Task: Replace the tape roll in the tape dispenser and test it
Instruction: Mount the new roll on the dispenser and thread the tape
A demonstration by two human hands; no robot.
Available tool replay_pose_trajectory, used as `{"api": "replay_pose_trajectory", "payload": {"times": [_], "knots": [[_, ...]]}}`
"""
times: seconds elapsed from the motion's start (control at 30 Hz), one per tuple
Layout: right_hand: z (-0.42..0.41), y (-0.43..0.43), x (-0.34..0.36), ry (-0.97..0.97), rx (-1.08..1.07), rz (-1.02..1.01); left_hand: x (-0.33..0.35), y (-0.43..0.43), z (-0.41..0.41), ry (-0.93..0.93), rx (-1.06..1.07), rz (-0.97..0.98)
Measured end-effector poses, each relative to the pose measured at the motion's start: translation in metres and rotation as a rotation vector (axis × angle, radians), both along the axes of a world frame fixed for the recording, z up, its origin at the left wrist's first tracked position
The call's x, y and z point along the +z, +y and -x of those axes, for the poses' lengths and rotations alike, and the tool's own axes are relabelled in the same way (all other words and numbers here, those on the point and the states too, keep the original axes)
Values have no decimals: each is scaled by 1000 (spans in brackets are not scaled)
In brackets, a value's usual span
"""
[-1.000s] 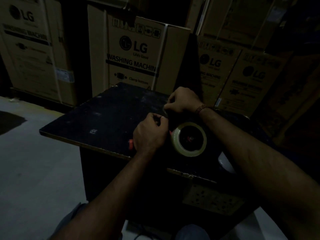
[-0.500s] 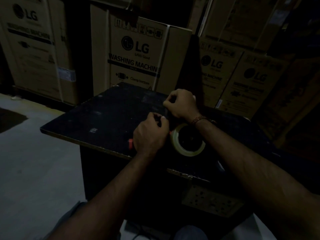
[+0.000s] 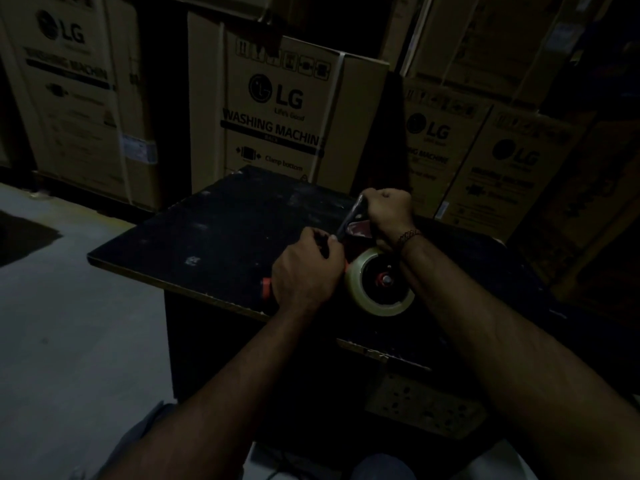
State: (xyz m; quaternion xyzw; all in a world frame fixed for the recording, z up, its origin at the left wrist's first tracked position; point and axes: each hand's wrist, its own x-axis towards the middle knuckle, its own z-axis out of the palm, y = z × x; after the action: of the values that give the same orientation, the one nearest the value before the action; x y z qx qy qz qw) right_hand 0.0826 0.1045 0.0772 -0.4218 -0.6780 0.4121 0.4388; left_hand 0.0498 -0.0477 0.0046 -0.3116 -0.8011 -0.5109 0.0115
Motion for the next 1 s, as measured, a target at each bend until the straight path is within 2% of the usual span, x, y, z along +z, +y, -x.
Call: {"api": "replay_pose_trajectory", "payload": {"times": [0.17,0.37,0.53,0.63,0.87,0.93,1.0], "knots": [[0,0,5,193,-130,98,-1,-1,0,15,-4,-14],[2,-2,-5,369,-294,-16,-2,1,1,19,-20,-5],[4,5,-7,459,-395,32,-2,2,1,23,-32,1],[3,-4,0,401,-416,9,-2,2,1,29,-37,12],[-34,16,35,-85,-157,62,0,1,1,39,-36,47],[-42,18,32,-113,-137,86,0,1,1,42,-47,40],[-48,19,24,-52,-97,172,-2,1,1,54,-47,36]]}}
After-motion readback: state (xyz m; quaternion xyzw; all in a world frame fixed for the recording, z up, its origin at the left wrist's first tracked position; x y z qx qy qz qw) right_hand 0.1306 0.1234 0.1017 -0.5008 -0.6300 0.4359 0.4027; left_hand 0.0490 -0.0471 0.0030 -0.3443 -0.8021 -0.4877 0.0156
